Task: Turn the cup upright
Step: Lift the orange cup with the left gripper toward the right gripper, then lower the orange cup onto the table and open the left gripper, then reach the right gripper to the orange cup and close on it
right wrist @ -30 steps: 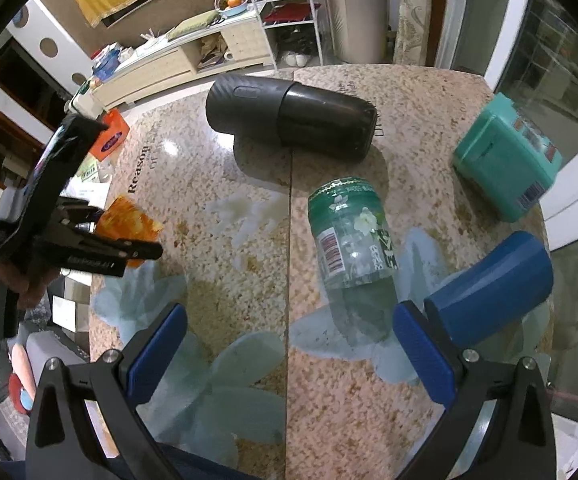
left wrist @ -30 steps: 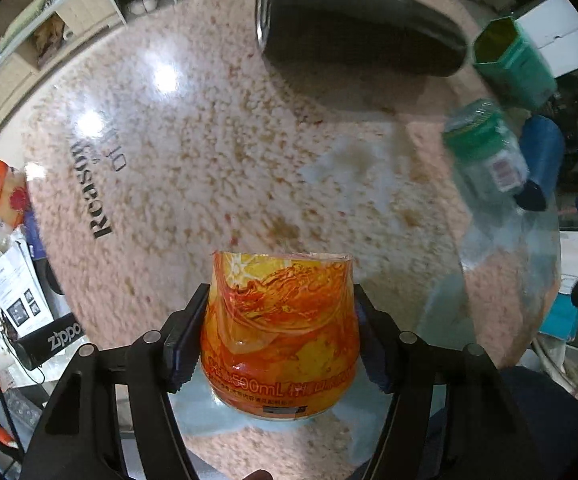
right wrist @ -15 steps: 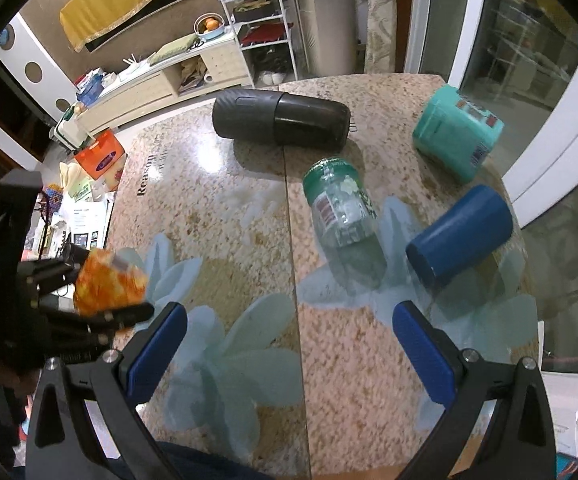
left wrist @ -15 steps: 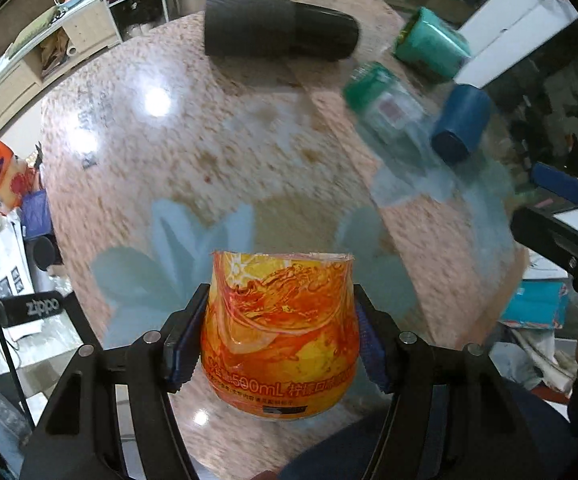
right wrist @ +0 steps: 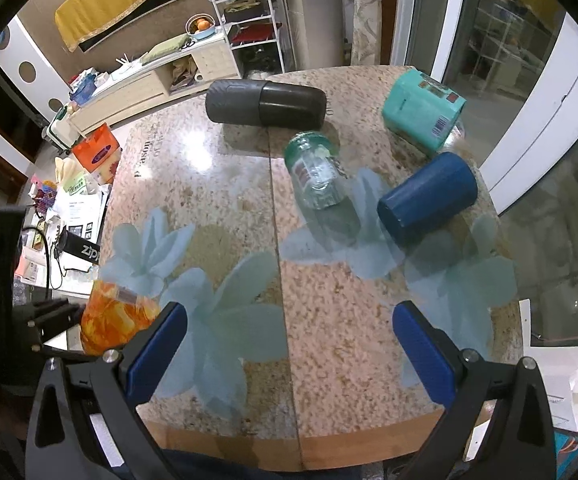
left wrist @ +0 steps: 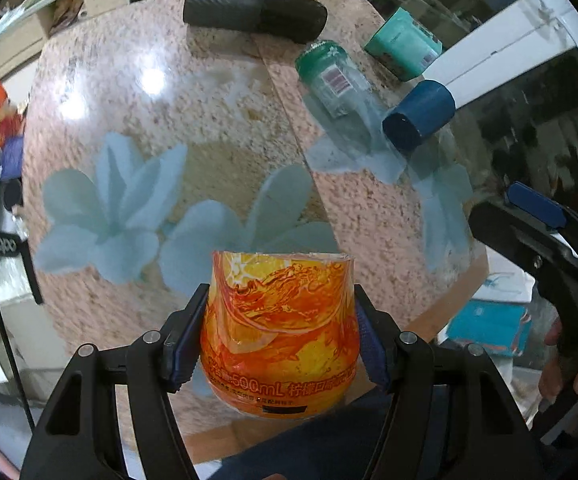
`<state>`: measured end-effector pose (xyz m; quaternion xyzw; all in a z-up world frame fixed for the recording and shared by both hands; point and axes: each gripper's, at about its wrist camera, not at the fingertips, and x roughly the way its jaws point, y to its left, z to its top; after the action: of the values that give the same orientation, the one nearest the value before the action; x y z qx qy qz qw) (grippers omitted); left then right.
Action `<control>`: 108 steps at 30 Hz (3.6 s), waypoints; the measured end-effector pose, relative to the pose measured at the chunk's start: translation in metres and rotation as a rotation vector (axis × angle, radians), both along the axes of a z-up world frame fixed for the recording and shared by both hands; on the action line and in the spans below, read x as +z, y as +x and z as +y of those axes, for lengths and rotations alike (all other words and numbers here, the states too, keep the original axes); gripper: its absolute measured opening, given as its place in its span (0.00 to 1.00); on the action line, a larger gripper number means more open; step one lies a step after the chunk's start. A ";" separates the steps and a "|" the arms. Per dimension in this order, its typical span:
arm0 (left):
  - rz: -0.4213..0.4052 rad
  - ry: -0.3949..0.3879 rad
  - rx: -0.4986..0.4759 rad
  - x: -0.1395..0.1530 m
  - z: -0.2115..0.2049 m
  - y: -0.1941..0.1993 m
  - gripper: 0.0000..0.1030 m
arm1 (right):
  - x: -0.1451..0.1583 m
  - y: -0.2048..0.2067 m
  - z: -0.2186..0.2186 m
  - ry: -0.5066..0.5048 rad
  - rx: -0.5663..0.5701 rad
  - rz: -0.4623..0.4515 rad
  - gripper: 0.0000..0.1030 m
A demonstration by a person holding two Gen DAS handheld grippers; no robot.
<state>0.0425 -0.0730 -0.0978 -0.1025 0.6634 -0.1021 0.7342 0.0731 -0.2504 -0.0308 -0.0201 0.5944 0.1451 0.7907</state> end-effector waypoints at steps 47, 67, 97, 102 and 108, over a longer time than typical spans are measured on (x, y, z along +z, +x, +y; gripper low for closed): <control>0.141 0.005 0.178 -0.095 -0.091 -0.007 1.00 | -0.078 0.027 -0.059 -0.013 0.210 0.200 1.00; 0.024 0.180 0.093 -0.015 -0.005 -0.045 1.00 | -0.030 -0.018 0.000 0.033 0.141 0.201 1.00; 0.131 0.091 -0.005 -0.082 0.065 -0.041 1.00 | -0.136 -0.017 0.053 -0.093 -0.066 0.421 1.00; 0.150 0.073 0.020 -0.091 0.072 -0.037 1.00 | -0.153 -0.016 0.054 -0.097 -0.072 0.458 0.97; 0.154 0.054 0.034 -0.097 0.080 -0.029 1.00 | -0.161 -0.018 0.063 -0.121 -0.053 0.467 0.66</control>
<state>0.0135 0.0068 -0.1951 -0.1017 0.7184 -0.0634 0.6852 0.0548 -0.1877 -0.1917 -0.0178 0.7691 0.0891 0.6327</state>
